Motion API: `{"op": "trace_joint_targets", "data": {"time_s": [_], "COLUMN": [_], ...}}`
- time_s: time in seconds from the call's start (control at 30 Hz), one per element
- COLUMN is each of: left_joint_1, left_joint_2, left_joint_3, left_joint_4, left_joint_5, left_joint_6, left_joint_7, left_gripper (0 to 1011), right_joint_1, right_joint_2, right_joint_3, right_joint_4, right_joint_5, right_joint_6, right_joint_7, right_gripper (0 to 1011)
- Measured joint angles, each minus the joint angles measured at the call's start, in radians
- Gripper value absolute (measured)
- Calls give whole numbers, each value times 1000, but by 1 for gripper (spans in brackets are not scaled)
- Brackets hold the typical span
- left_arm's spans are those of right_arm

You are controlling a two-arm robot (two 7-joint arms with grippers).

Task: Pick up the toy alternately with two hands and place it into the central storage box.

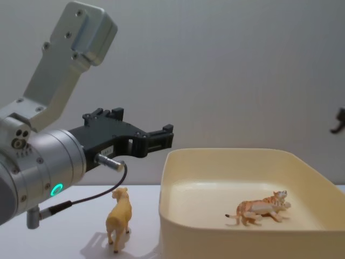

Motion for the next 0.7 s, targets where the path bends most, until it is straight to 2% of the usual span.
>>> {"op": "trace_joint_targets", "data": {"time_s": [0.23, 0.43, 0.53, 0.57, 0.63, 0.67, 0.7], "left_joint_1": [0, 0, 0, 0, 0, 0, 0], "left_joint_2": [0, 0, 0, 0, 0, 0, 0], "left_joint_3": [0, 0, 0, 0, 0, 0, 0], "left_joint_4": [0, 0, 0, 0, 0, 0, 0], "left_joint_5": [0, 0, 0, 0, 0, 0, 0], "left_joint_6": [0, 0, 0, 0, 0, 0, 0], "left_joint_7": [0, 0, 0, 0, 0, 0, 0], "left_gripper": [1001, 1001, 1001, 1001, 1001, 1001, 1001], "right_joint_1": [25, 46, 54, 58, 61, 64, 65], "right_joint_2": [-28, -49, -58, -62, -65, -68, -69], "right_joint_3": [-28, -57, -69, -74, -78, -82, -84], "right_joint_4": [-30, -32, -29, -27, -26, -25, -24], "right_joint_5": [1, -30, -43, -49, -54, -59, -60], "right_joint_6": [57, 117, 138, 147, 154, 161, 164], "right_joint_7": [42, 79, 94, 100, 105, 110, 112], "right_gripper": [313, 316, 397, 457, 491, 559, 559]}}
